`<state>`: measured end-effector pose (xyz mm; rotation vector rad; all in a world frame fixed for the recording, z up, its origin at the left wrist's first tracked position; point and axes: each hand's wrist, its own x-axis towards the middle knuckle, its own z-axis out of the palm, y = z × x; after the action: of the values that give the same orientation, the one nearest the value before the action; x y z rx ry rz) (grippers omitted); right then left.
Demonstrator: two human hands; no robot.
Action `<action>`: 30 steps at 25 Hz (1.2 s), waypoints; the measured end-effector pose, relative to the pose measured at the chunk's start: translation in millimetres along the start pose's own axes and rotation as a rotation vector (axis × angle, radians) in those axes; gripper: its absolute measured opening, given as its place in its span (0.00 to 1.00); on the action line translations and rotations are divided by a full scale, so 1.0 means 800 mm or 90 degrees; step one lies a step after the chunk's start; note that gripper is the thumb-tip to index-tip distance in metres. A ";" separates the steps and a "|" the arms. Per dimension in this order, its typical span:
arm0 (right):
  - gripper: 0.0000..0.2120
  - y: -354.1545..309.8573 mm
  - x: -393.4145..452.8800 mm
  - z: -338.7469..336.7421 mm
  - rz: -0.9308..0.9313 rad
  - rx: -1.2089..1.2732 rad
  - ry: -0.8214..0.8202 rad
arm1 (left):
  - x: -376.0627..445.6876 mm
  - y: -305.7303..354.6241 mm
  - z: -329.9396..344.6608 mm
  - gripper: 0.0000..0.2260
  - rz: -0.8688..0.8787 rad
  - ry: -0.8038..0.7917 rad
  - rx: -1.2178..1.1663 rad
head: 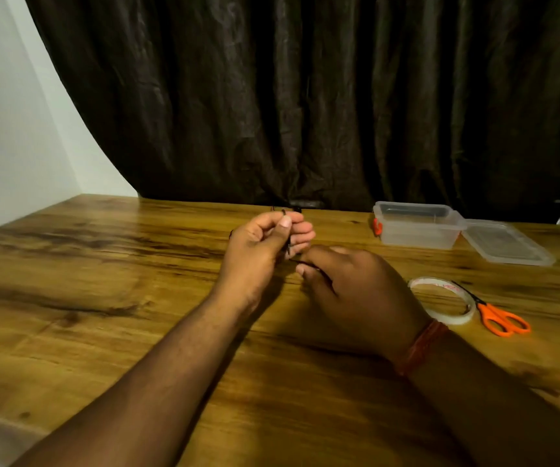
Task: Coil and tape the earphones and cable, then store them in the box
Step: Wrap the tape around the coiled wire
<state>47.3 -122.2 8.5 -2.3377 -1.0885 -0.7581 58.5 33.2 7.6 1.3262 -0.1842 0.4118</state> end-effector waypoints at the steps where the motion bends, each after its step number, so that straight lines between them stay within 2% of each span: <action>1: 0.12 0.006 -0.001 -0.007 -0.018 -0.007 0.028 | -0.006 0.000 0.002 0.09 -0.011 -0.034 0.052; 3: 0.11 0.021 0.001 -0.020 -0.035 -0.044 0.058 | -0.016 0.002 0.008 0.10 -0.066 -0.136 0.070; 5: 0.10 0.037 0.004 -0.029 -0.021 -0.045 0.081 | -0.024 0.003 0.010 0.11 -0.124 -0.224 -0.013; 9: 0.07 0.051 0.003 -0.031 0.040 0.057 0.169 | -0.029 0.007 0.003 0.11 -0.146 -0.304 -0.040; 12: 0.08 0.054 0.004 -0.018 0.077 0.096 0.171 | -0.035 0.009 0.003 0.09 -0.146 -0.351 -0.076; 15: 0.11 0.048 0.000 -0.001 0.086 0.088 0.104 | -0.036 0.012 0.007 0.10 -0.113 -0.313 -0.163; 19: 0.08 0.022 -0.005 0.011 0.024 -0.012 -0.015 | -0.023 0.016 0.009 0.09 -0.046 -0.137 -0.259; 21: 0.09 0.009 -0.006 0.011 -0.001 -0.050 -0.060 | -0.016 0.013 0.006 0.09 -0.019 -0.076 -0.240; 23: 0.09 0.001 -0.008 0.006 -0.030 -0.077 -0.059 | -0.012 0.011 0.004 0.09 -0.006 -0.039 -0.169; 26: 0.09 -0.002 -0.010 -0.006 -0.057 -0.058 -0.024 | -0.015 0.006 0.003 0.09 -0.011 -0.036 0.015; 28: 0.07 0.003 -0.007 -0.014 -0.057 -0.066 0.016 | -0.020 0.002 0.004 0.09 -0.011 -0.096 0.155; 30: 0.06 0.015 -0.004 -0.020 -0.031 -0.081 0.068 | -0.025 0.000 0.006 0.10 -0.062 -0.166 0.130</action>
<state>50.1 -140.7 16.7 -2.3515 -1.0837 -0.9863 40.6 24.9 1.5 1.5829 -0.3003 0.1769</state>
